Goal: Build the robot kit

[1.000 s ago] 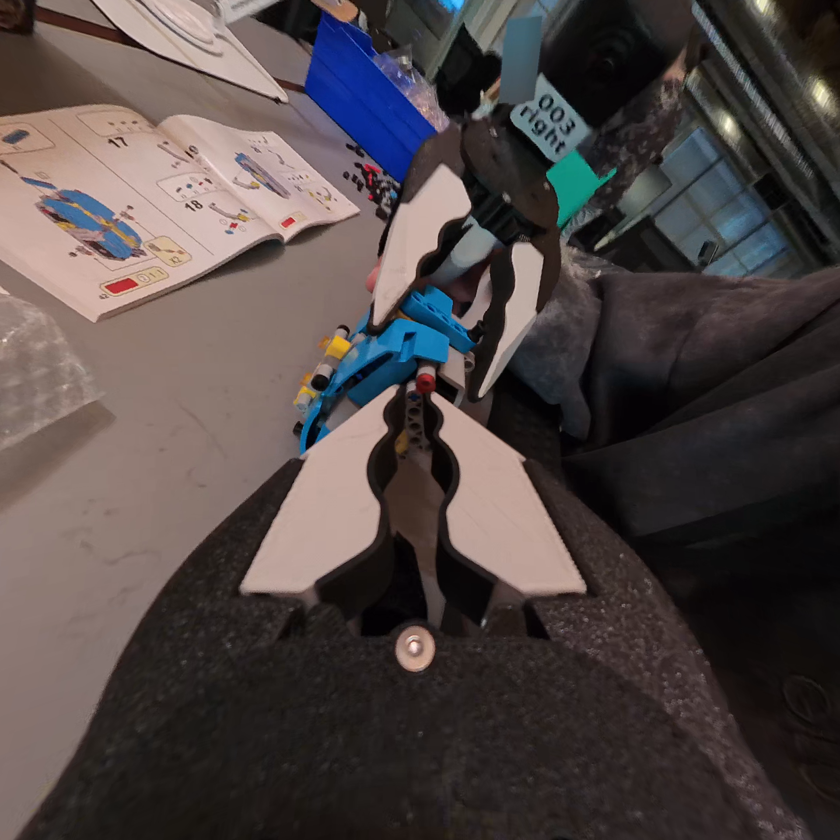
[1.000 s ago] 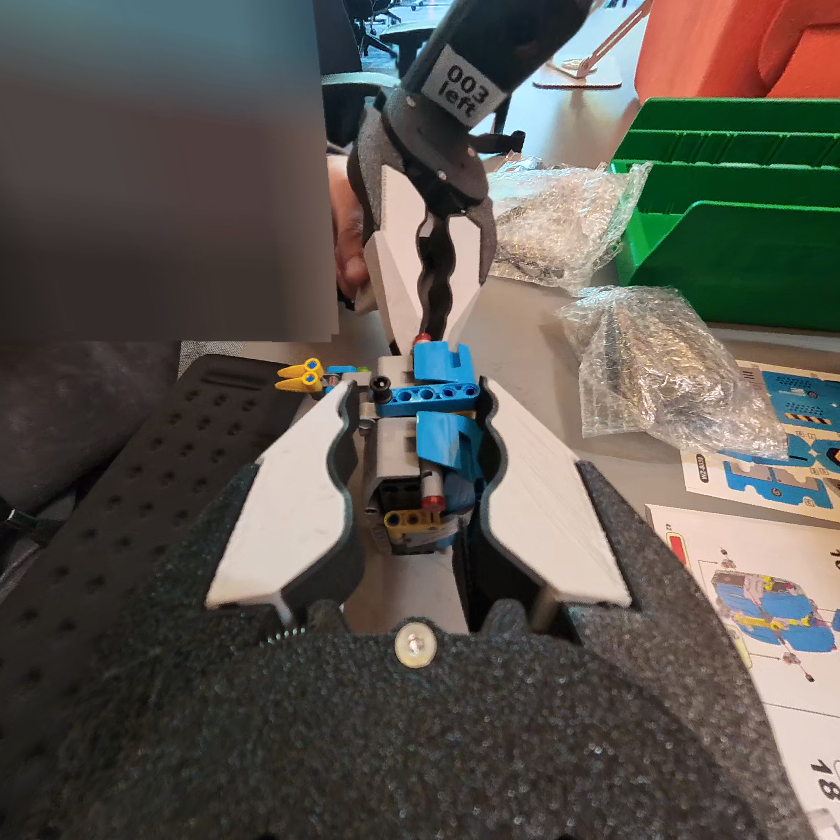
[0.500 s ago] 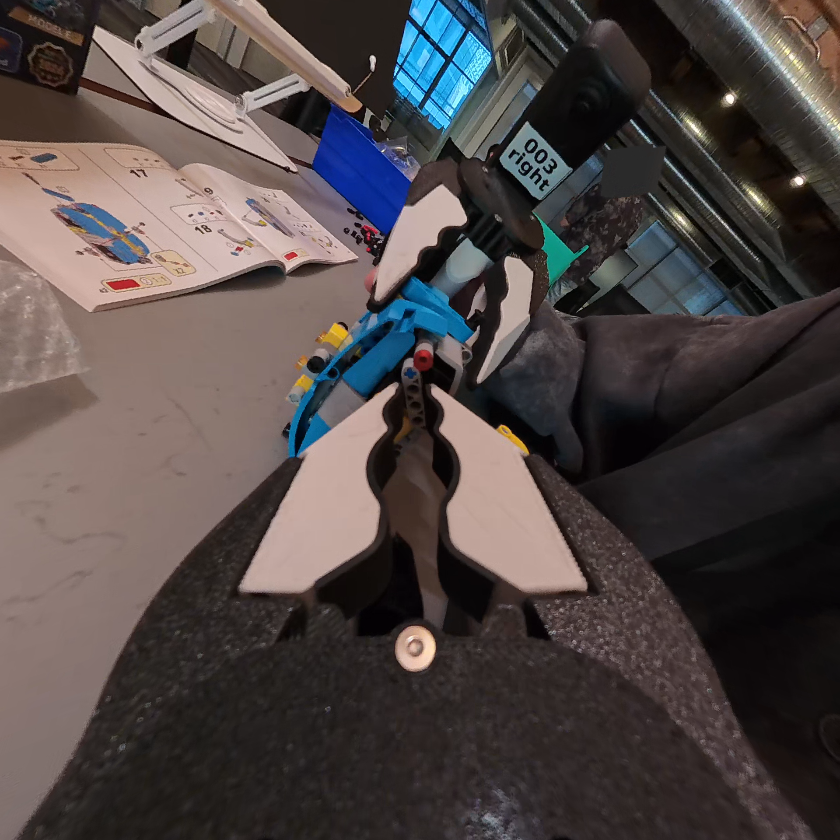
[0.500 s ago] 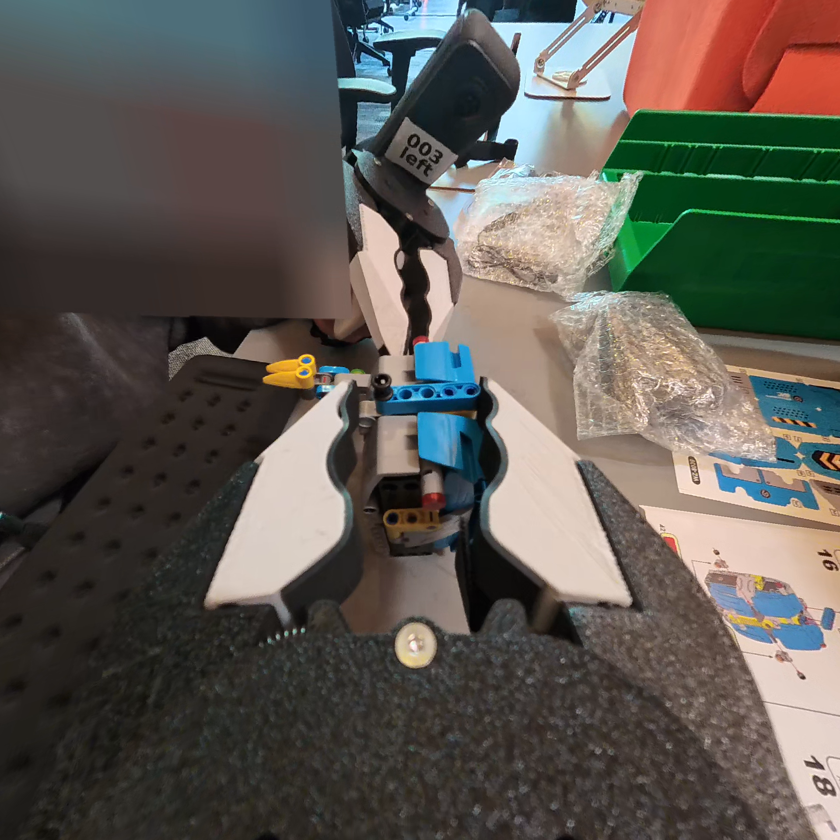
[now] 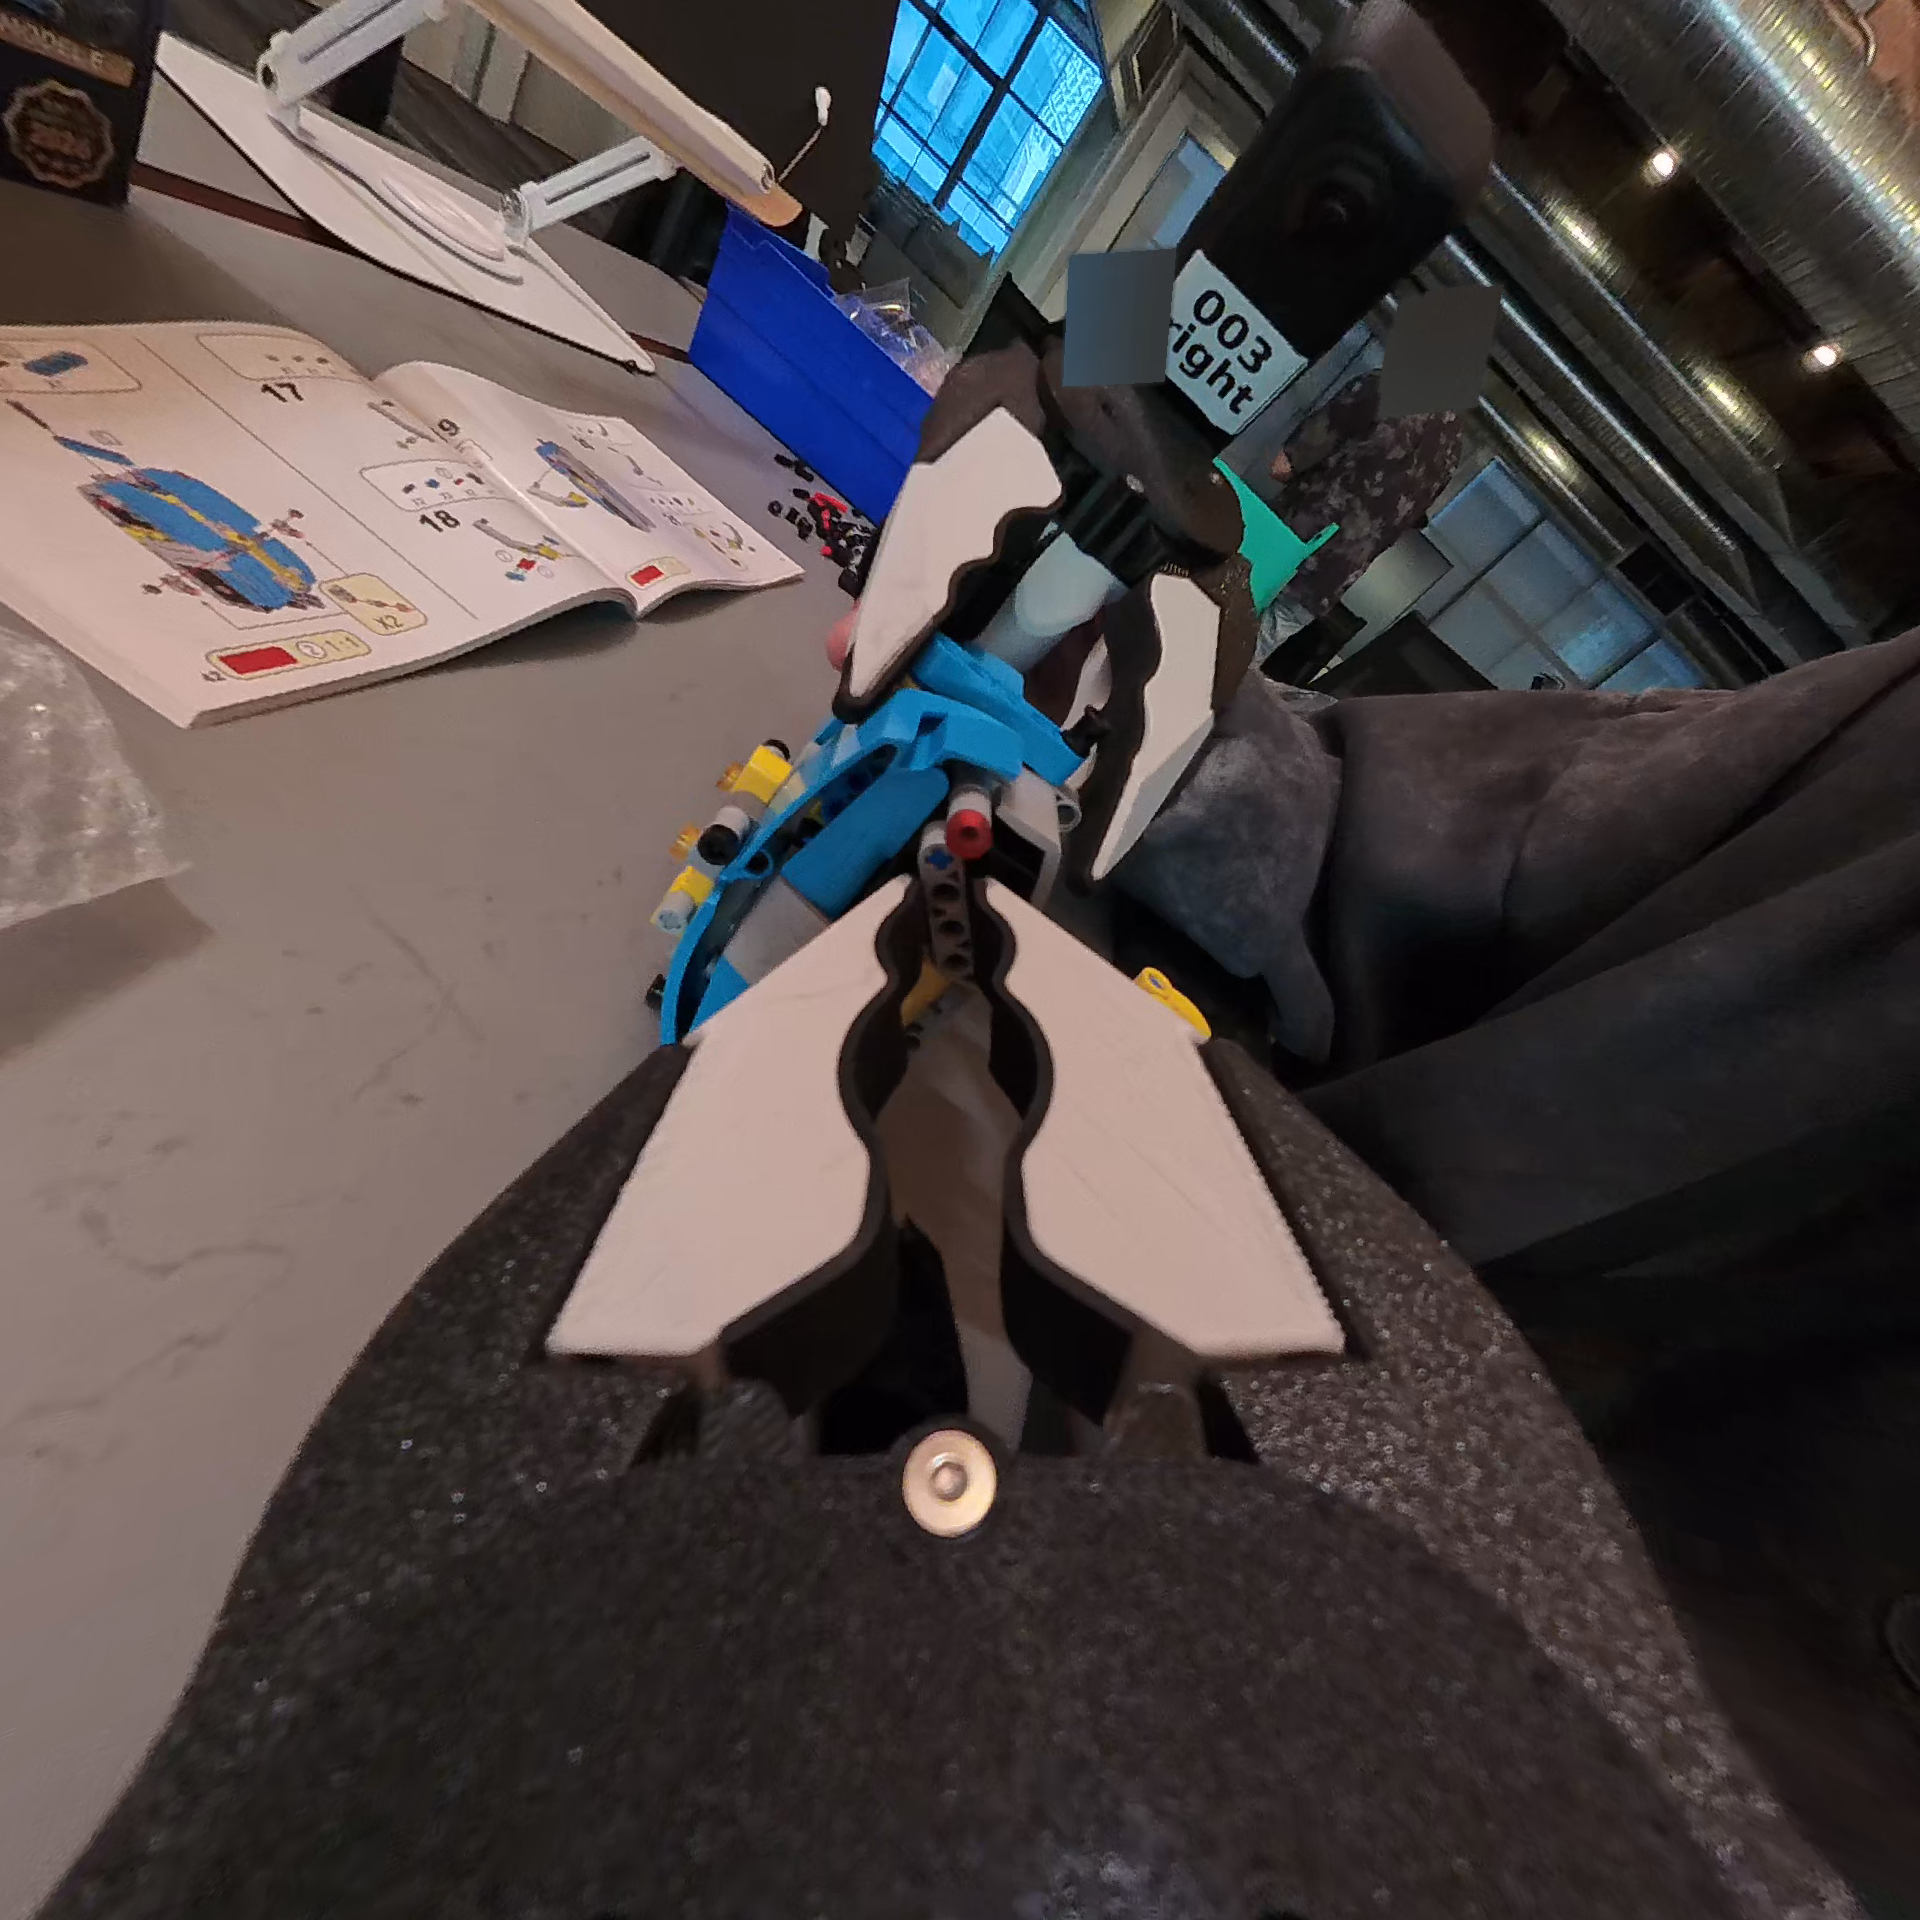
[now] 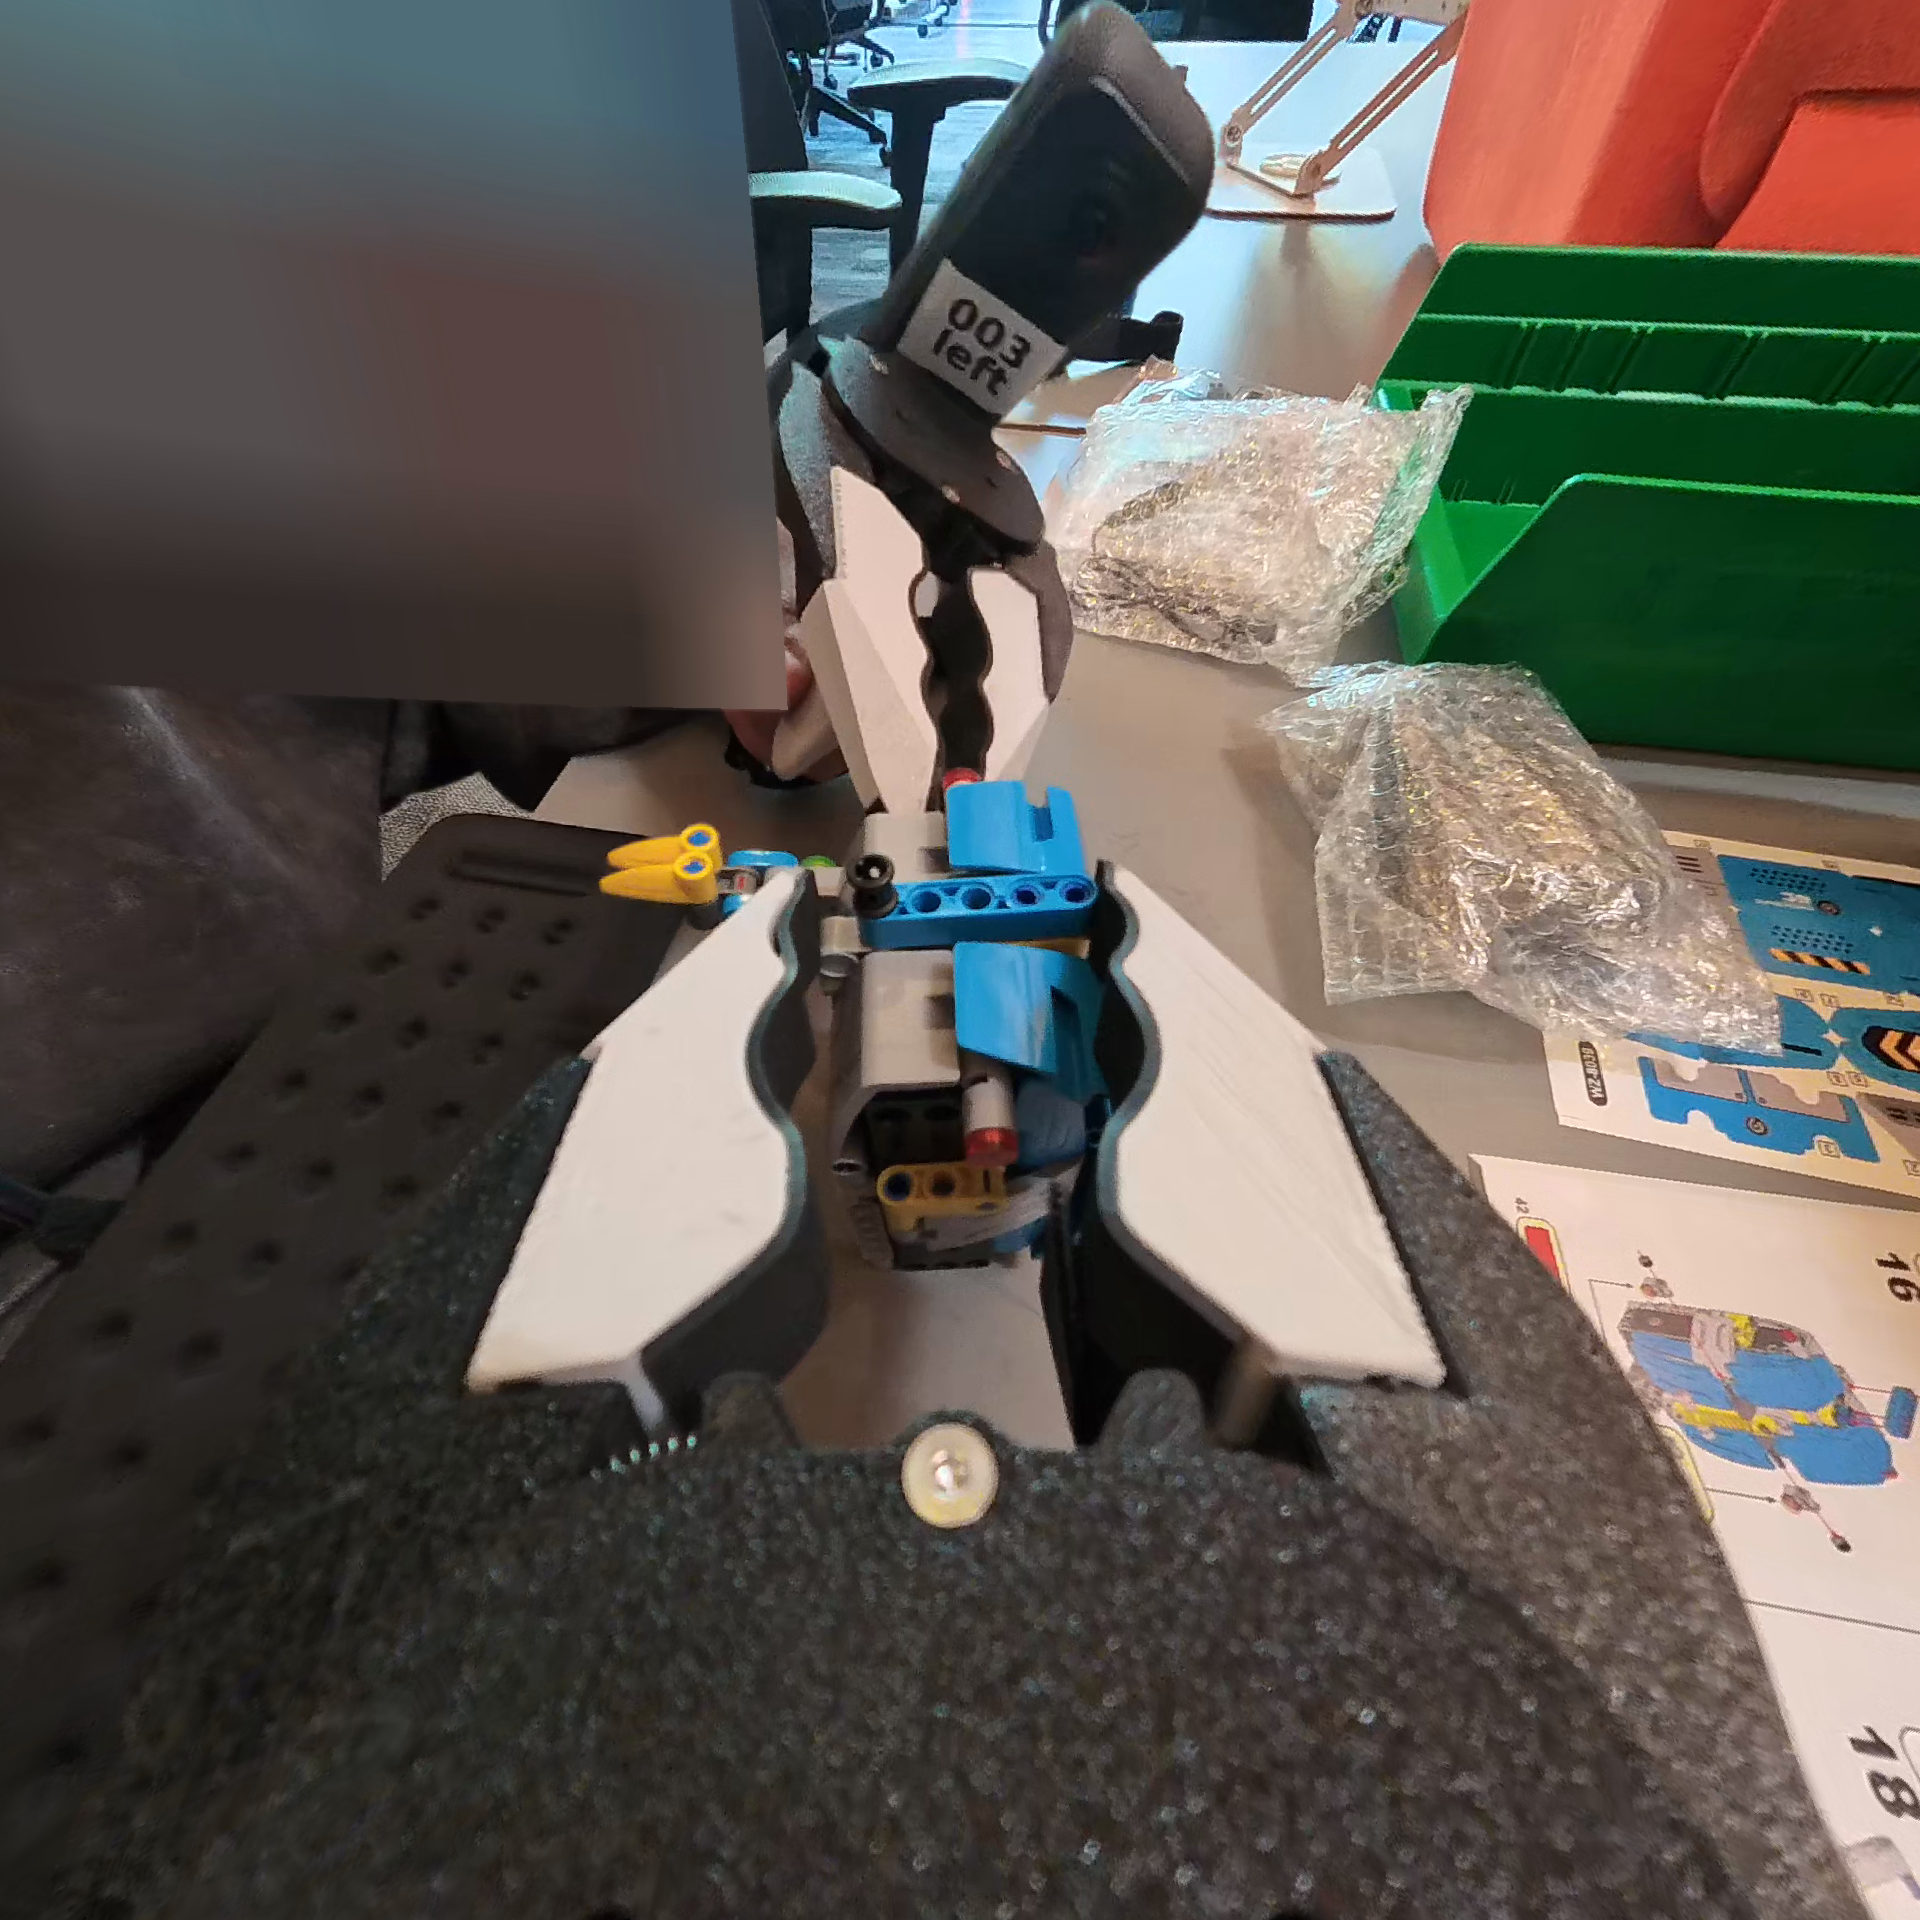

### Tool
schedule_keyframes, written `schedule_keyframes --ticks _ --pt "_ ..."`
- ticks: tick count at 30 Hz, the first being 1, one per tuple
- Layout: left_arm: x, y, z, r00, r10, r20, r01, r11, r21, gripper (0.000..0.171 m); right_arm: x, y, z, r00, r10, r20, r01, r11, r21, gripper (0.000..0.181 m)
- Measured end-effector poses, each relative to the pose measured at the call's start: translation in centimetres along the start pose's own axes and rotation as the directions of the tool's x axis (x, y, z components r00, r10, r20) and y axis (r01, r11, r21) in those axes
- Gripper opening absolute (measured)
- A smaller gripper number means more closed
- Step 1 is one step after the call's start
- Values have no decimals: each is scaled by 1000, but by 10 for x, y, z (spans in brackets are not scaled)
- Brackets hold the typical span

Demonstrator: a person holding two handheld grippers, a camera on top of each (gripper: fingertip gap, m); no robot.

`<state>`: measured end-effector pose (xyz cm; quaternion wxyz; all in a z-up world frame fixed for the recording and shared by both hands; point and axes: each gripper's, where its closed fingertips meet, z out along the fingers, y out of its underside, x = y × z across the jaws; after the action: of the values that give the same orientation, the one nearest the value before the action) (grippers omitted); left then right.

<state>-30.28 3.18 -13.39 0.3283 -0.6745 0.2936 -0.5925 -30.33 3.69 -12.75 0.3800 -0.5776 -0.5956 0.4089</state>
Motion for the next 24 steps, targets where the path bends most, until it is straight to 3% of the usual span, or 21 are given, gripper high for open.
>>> schedule_keyframes --ticks 11,16,19,24 --pt "-2 -8 -2 999 36 32 -37 998 42 7 2 1 -1 1000 4 0 -4 1000 -14 52" --pt "-14 -19 22 992 63 106 -66 997 28 8 20 10 -22 1000 -17 15 19 996 -87 52" --pt "-23 -26 40 985 81 155 -81 997 -4 9 34 15 -38 998 8 57 -5 999 -39 52" --pt "-29 -26 33 957 124 263 -122 992 -23 31 46 5 -59 999 47 -21 -46 998 52 59"
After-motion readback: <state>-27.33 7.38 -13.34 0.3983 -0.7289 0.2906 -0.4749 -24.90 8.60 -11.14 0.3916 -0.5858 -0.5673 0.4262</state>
